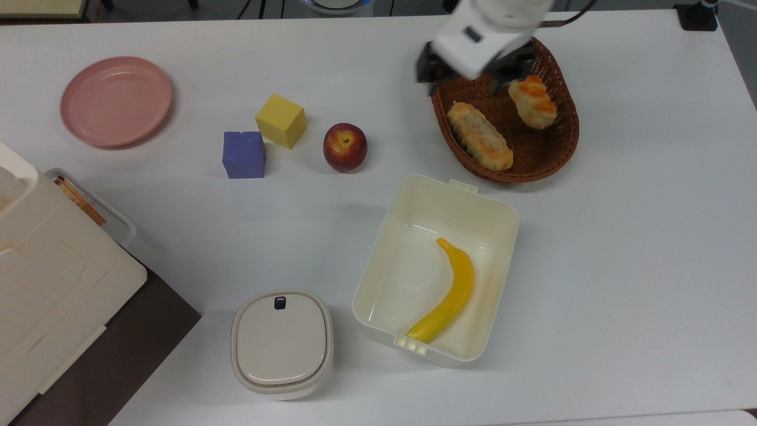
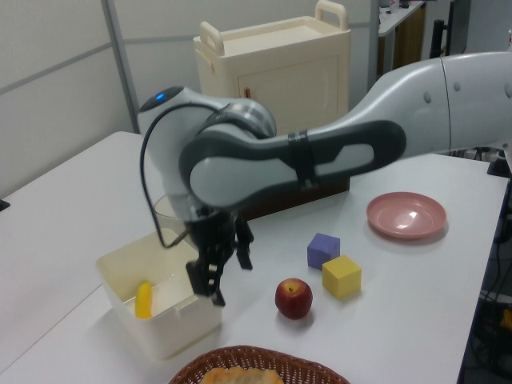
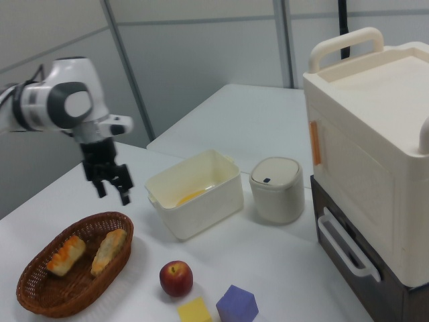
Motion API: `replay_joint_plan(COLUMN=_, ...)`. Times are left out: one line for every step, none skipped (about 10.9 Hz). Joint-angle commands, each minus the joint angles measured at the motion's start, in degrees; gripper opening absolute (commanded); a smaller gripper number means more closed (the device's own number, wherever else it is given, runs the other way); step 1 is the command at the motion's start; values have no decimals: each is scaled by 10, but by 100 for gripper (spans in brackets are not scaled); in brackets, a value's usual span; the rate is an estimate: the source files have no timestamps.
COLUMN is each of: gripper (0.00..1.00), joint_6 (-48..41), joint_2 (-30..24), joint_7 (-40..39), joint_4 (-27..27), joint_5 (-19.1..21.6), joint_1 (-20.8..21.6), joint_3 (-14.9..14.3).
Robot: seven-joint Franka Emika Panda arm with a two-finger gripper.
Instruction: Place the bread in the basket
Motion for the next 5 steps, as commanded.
replay_joint_plan(gripper=100, joint_6=-1, joint_2=-13, joint_7=-48, joint_4=0, joint_5=-14, joint_1=-65, joint_3=-1)
replay_joint_plan(gripper=100, joint_6=-2, joint_2=-13, joint_7=-76, joint_4=2, joint_5=-17, joint_1=-83, joint_3=-1)
replay_joint_plan(gripper=100, joint_6=-2, joint_2=-14, joint_7=-102, joint_4=3, joint_5=-19, joint_1=-107, joint_3=-1)
replay_joint_plan(gripper=100, joint_6=-1, joint_2=-14, joint_7=-126, joint_4=3, joint_5=-29, joint_1=-130, joint_3=-1)
replay_joint_plan(gripper=100, joint_6=-1, joint_2=-14, joint_7=-148, joint_4=4, joint_5=-43, joint_1=-152, joint_3=-1)
